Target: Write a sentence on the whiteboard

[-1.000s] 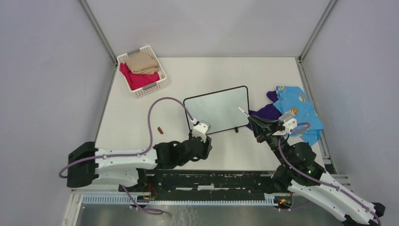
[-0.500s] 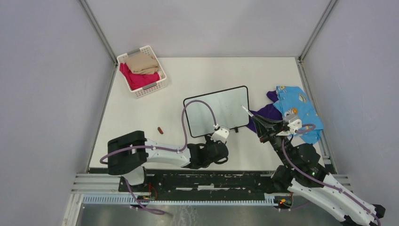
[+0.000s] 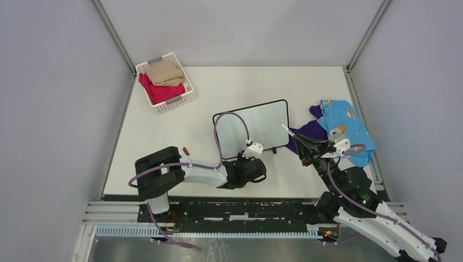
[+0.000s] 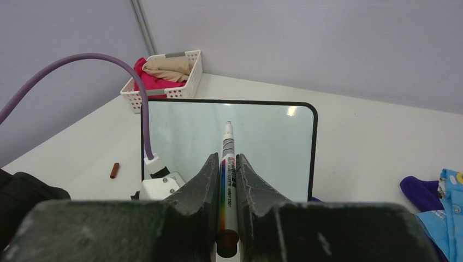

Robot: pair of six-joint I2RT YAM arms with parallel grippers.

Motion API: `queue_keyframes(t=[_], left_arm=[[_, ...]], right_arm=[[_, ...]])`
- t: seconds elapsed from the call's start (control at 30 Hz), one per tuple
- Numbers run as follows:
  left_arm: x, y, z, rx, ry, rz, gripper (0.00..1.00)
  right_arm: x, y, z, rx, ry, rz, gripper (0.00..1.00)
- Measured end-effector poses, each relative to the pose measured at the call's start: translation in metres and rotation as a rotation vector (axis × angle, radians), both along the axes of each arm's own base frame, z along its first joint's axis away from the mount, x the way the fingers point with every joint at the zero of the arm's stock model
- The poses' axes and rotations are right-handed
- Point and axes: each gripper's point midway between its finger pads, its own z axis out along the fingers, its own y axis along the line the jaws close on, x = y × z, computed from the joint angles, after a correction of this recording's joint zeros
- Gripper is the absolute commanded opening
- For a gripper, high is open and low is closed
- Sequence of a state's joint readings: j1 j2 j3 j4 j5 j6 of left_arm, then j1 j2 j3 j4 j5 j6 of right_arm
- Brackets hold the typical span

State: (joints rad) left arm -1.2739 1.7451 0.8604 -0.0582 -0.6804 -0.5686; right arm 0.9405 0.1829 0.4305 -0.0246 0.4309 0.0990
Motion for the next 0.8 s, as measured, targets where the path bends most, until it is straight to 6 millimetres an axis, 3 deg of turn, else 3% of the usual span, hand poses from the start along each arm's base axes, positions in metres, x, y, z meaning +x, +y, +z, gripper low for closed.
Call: queue_keyframes(t=[0.57,0.8], left_arm=[[0.024,0.026,-0.001,-0.004,-0.006,0.115,0.33],[0.025,0.038,0.0,-0.007,-0.001,0.138,0.39]], right_arm=[[0.0,0.0,0.0,-0.001,0.001,0.0,0.0],[0.001,0.001,-0.002,-0.006,0.006,0.0,0.0]])
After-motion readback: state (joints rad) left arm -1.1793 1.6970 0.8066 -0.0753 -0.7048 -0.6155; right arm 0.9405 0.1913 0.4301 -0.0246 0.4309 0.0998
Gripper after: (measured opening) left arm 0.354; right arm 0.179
